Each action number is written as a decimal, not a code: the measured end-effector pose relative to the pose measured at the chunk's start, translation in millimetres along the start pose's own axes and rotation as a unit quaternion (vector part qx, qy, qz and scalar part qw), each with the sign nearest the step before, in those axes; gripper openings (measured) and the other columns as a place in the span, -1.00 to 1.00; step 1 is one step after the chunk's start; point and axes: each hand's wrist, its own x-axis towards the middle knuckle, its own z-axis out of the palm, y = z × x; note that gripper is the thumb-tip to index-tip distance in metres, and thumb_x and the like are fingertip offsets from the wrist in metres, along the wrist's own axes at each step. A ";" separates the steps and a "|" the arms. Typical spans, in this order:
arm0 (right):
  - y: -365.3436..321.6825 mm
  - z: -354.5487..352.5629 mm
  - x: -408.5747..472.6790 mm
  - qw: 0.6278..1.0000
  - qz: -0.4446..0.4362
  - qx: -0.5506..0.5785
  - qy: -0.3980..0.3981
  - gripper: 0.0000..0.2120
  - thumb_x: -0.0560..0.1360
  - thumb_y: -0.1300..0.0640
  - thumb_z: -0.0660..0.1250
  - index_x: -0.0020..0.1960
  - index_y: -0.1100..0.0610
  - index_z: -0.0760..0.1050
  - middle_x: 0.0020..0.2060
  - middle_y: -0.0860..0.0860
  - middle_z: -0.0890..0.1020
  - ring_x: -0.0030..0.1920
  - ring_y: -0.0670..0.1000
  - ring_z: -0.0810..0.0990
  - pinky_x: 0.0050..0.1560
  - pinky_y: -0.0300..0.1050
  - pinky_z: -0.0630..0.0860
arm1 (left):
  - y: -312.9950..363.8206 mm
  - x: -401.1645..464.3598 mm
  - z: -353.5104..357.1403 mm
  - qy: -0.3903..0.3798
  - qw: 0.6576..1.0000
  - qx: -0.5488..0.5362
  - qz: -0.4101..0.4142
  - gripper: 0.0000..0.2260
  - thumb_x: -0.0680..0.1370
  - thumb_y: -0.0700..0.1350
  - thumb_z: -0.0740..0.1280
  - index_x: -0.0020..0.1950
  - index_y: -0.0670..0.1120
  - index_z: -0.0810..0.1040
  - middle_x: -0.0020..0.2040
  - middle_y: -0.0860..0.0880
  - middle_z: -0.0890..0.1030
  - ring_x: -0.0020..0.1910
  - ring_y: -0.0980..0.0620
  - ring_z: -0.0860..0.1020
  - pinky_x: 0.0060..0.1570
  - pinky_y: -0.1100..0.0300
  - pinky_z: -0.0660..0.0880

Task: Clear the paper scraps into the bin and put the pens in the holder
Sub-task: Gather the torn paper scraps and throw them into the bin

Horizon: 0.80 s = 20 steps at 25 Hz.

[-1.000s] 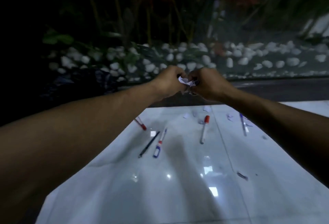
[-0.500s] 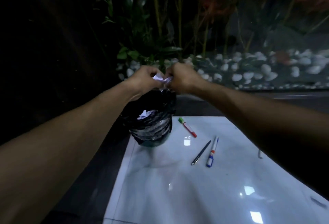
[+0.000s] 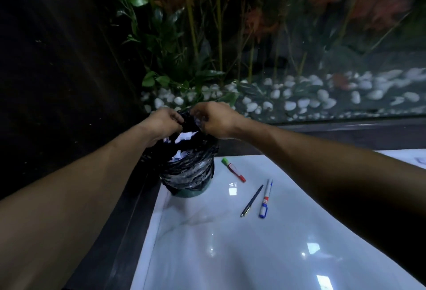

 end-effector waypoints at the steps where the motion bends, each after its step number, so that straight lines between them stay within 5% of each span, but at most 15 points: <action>1: 5.5 -6.3 -3.0 1.000 0.006 0.010 0.008 -0.55 0.52 0.31 0.25 0.39 0.10 0.47 0.29 0.10 0.58 0.26 0.11 0.55 0.13 -0.01 0.55 | 7.8 1.9 4.2 -0.007 1.000 0.008 -0.002 -0.87 0.49 -0.29 0.41 -0.02 -0.10 0.62 -0.06 -0.11 0.63 -0.07 -0.06 0.58 -0.15 0.14 0.52; 4: 17.8 -19.2 -11.0 0.999 0.017 0.032 0.021 -0.53 0.50 0.33 0.25 0.39 0.11 0.48 0.29 0.08 0.59 0.28 0.06 0.56 0.24 0.04 0.56 | 24.7 4.1 13.2 0.010 0.999 0.028 -0.012 -0.92 0.50 -0.25 0.41 -0.07 -0.09 0.62 -0.05 -0.13 0.65 -0.02 -0.10 0.59 -0.02 0.06 0.56; 8: 39.6 -35.5 -33.8 0.999 0.028 0.003 0.039 -0.62 0.50 0.28 0.33 0.31 0.12 0.53 0.22 0.07 0.63 0.20 0.05 0.60 0.23 0.03 0.55 | 45.0 -1.7 21.7 0.018 0.999 0.028 0.029 -0.98 0.52 -0.16 0.43 -0.10 -0.09 0.62 -0.07 -0.11 0.65 -0.04 -0.08 0.59 -0.09 0.10 0.52; 14: 109.6 -81.2 -105.3 0.985 0.140 -0.101 0.011 -0.58 0.48 0.14 0.45 0.32 0.08 0.50 0.22 0.07 0.63 0.20 0.09 0.60 0.22 -0.05 0.52 | 100.6 -16.5 63.6 -0.034 0.983 0.121 0.131 -0.74 0.55 0.01 0.39 0.17 -0.07 0.52 0.09 -0.06 0.55 0.00 -0.06 0.54 0.01 0.02 0.53; 20: 171.2 -129.8 -194.1 0.953 0.256 -0.159 -0.021 -0.52 0.47 0.11 0.47 0.37 0.08 0.48 0.27 0.07 0.61 0.24 0.08 0.58 0.25 -0.04 0.50 | 163.5 -30.0 148.5 -0.119 0.945 0.188 0.240 -0.66 0.54 0.07 0.40 0.21 -0.10 0.52 0.17 -0.10 0.56 0.11 -0.11 0.54 0.12 -0.04 0.53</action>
